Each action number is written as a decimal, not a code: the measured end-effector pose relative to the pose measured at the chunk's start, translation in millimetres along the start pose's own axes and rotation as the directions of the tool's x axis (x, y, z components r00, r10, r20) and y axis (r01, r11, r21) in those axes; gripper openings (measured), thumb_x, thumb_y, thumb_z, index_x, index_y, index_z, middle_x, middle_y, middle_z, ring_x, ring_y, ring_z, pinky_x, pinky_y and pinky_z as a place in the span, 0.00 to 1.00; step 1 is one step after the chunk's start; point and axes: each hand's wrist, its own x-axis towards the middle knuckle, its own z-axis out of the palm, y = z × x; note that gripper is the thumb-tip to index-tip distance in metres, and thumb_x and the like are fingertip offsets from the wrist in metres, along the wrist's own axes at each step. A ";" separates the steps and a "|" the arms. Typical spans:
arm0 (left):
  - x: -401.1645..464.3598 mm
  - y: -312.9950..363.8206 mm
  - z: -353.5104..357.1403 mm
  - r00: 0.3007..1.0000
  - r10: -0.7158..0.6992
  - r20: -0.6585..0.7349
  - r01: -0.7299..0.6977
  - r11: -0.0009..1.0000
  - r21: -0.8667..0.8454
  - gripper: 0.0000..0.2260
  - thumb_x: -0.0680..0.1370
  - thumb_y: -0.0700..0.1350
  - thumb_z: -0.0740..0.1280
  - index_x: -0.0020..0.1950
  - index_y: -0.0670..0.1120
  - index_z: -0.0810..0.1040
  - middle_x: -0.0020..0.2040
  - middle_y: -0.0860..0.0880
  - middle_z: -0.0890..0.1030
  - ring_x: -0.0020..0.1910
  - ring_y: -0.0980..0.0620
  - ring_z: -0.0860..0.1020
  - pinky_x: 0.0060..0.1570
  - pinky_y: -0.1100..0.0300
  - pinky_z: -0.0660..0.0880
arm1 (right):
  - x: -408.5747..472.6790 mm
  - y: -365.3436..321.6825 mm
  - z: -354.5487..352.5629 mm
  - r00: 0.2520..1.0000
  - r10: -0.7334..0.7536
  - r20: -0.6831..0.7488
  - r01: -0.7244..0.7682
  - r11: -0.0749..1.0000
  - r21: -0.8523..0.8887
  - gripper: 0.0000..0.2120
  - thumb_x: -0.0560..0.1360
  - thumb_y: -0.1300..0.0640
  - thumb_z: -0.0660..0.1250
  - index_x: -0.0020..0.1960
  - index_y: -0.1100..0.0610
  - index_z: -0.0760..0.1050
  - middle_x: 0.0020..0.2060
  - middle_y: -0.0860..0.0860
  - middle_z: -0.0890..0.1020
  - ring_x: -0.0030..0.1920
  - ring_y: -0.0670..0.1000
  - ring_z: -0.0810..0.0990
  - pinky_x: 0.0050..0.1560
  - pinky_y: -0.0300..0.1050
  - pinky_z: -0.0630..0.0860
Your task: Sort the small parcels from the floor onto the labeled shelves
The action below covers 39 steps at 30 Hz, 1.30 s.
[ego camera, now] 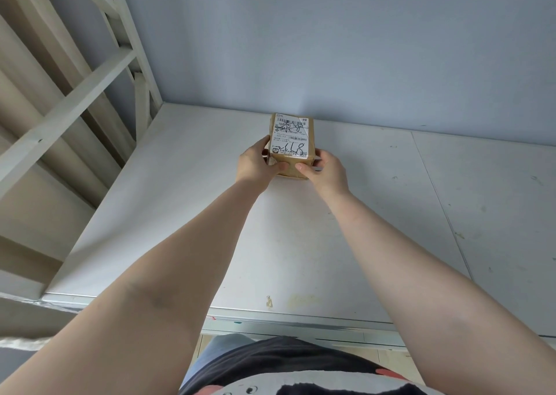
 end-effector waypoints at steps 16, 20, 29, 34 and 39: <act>0.8 -2.3 7.4 0.998 -0.064 -0.029 0.066 0.994 0.083 0.41 0.70 0.50 0.77 0.78 0.45 0.62 0.67 0.43 0.75 0.66 0.46 0.75 0.61 0.56 0.72 | -1.5 0.9 2.3 0.998 0.066 0.007 -0.066 0.997 0.030 0.29 0.70 0.51 0.75 0.68 0.60 0.72 0.55 0.56 0.84 0.52 0.54 0.83 0.58 0.51 0.77; -1.0 -1.1 9.1 0.997 -0.068 -0.034 0.070 0.994 0.081 0.39 0.71 0.49 0.76 0.78 0.45 0.63 0.67 0.44 0.75 0.65 0.46 0.75 0.59 0.59 0.71 | -1.6 0.1 2.1 0.997 0.074 0.007 -0.074 0.997 0.018 0.29 0.70 0.50 0.75 0.68 0.60 0.72 0.56 0.56 0.83 0.52 0.54 0.82 0.58 0.49 0.77; -13.0 -1.6 9.9 0.994 -0.104 -0.037 0.106 0.993 0.059 0.39 0.71 0.51 0.76 0.78 0.45 0.62 0.69 0.44 0.73 0.66 0.48 0.75 0.56 0.63 0.68 | -11.4 -0.3 -6.9 0.992 0.125 0.016 -0.126 0.992 0.011 0.35 0.71 0.48 0.74 0.73 0.59 0.67 0.61 0.58 0.79 0.59 0.56 0.79 0.62 0.49 0.74; -15.1 1.5 11.0 0.995 -0.091 -0.045 0.092 0.995 0.038 0.39 0.71 0.51 0.76 0.77 0.44 0.63 0.68 0.43 0.73 0.65 0.48 0.75 0.55 0.63 0.68 | -12.1 -3.2 -5.8 0.991 0.129 0.023 -0.130 0.991 0.030 0.34 0.71 0.49 0.74 0.72 0.60 0.67 0.61 0.59 0.79 0.59 0.56 0.80 0.61 0.48 0.74; -28.3 10.5 2.0 0.993 -0.094 -0.077 0.095 0.995 0.009 0.35 0.73 0.48 0.74 0.77 0.45 0.63 0.69 0.43 0.71 0.66 0.48 0.73 0.61 0.58 0.71 | -23.3 -12.2 -7.9 0.991 0.132 -0.016 -0.131 0.990 0.047 0.30 0.72 0.53 0.74 0.70 0.60 0.69 0.58 0.57 0.80 0.55 0.54 0.81 0.58 0.47 0.76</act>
